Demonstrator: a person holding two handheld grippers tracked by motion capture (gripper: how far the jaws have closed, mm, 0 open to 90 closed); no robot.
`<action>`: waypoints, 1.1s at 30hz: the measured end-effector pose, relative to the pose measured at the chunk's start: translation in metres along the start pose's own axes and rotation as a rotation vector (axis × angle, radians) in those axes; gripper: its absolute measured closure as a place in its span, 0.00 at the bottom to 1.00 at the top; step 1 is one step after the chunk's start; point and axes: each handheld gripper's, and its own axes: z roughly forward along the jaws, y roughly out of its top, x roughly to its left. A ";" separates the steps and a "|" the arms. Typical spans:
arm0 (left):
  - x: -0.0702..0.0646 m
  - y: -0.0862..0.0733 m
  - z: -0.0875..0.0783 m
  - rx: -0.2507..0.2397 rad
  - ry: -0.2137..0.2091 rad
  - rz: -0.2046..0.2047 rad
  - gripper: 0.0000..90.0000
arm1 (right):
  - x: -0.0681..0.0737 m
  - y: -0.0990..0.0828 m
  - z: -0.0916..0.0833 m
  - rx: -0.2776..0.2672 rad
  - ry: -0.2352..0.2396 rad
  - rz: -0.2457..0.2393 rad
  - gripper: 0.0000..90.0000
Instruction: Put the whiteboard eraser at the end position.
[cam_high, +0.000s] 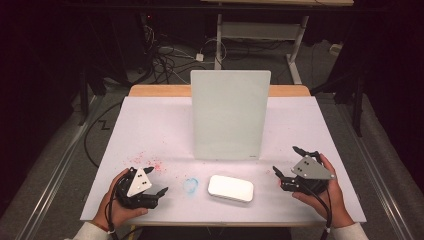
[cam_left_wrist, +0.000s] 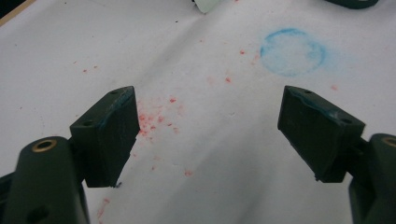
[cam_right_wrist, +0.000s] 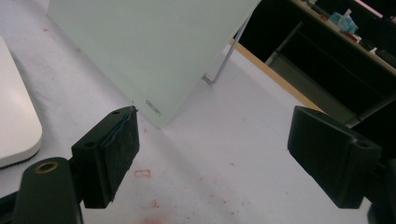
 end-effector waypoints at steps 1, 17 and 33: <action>0.000 0.000 0.000 0.000 0.000 0.000 0.22 | 0.000 -0.002 0.000 0.002 0.002 0.008 0.20; 0.002 0.001 0.004 0.003 -0.004 -0.004 0.22 | -0.006 -0.040 -0.011 0.018 0.009 0.110 0.20; 0.000 0.005 0.005 0.003 0.003 0.010 0.22 | -0.002 -0.062 -0.015 0.038 0.052 0.165 0.20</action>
